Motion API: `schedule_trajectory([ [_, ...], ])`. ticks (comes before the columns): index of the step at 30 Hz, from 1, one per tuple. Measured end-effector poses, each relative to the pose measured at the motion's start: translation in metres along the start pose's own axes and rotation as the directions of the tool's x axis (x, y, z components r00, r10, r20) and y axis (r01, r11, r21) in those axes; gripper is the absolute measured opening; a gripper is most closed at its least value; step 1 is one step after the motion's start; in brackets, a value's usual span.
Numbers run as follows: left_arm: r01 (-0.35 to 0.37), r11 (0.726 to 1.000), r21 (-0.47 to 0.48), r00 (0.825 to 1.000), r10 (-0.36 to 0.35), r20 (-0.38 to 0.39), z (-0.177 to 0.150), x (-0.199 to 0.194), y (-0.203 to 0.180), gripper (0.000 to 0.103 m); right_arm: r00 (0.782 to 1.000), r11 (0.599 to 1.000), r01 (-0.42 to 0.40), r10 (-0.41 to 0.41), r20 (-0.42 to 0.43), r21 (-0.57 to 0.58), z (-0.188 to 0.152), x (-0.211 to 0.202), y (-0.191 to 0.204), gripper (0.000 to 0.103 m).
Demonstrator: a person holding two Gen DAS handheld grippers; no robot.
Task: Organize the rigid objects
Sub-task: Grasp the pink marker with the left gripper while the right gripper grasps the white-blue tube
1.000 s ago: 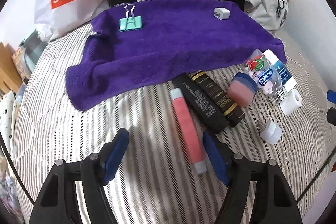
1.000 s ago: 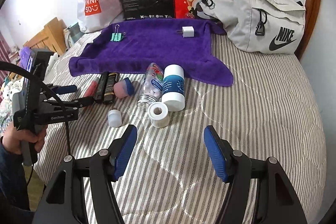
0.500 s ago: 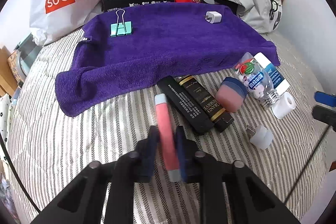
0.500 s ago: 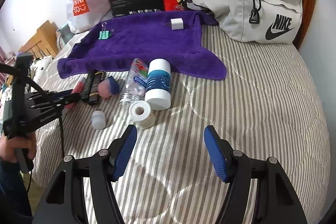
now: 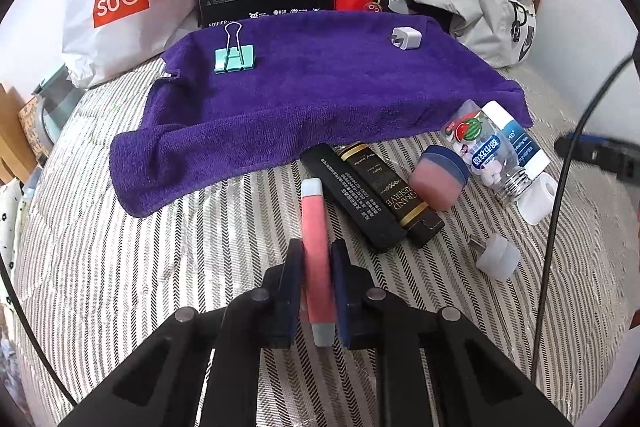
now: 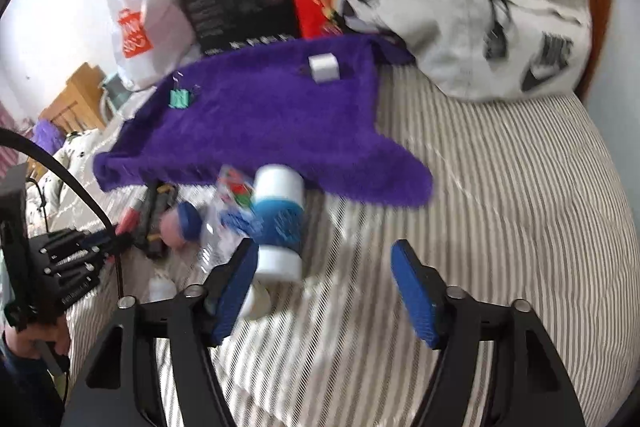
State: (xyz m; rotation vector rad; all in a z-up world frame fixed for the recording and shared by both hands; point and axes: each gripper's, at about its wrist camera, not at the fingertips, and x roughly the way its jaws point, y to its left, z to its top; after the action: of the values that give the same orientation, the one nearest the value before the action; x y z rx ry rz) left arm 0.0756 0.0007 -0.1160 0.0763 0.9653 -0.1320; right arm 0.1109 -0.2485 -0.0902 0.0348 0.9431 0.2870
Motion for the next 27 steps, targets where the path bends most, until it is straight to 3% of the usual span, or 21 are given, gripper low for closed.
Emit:
schedule_trajectory([
  [6, 0.003, 1.000, -0.003, 1.000, -0.003, -0.002, 0.001, 0.000, 0.000, 0.014, 0.997, 0.996, 0.019, -0.025, -0.067, -0.083, 0.011, 0.029, 0.016, 0.075],
  [12, 0.006, 1.000, -0.008, 1.000, -0.006, 0.003, 0.000, 0.000, 0.001, 0.014, 0.994, 0.987, 0.067, -0.079, -0.078, -0.145, 0.014, 0.048, 0.025, 0.072],
  [15, 0.013, 1.000, -0.010, 1.000, -0.013, 0.005, 0.000, 0.000, 0.002, 0.014, 0.994, 0.986, 0.056, -0.070, -0.087, -0.155, 0.017, 0.055, 0.029, 0.062],
  [17, 0.015, 1.000, -0.010, 1.000, -0.015, 0.006, -0.001, -0.001, 0.003, 0.014, 0.993, 0.986, 0.031, -0.049, -0.107, -0.163, 0.016, 0.061, 0.033, 0.042],
  [18, 0.016, 1.000, -0.007, 1.000, -0.016, 0.006, -0.001, -0.001, 0.003, 0.014, 0.992, 0.983, 0.027, -0.048, -0.117, -0.179, 0.015, 0.063, 0.036, 0.038],
  [27, 0.060, 0.998, -0.012, 0.998, -0.060, 0.002, 0.000, -0.001, 0.009, 0.014, 0.987, 0.977, 0.052, -0.082, -0.141, -0.206, 0.010, 0.055, 0.025, 0.036],
])
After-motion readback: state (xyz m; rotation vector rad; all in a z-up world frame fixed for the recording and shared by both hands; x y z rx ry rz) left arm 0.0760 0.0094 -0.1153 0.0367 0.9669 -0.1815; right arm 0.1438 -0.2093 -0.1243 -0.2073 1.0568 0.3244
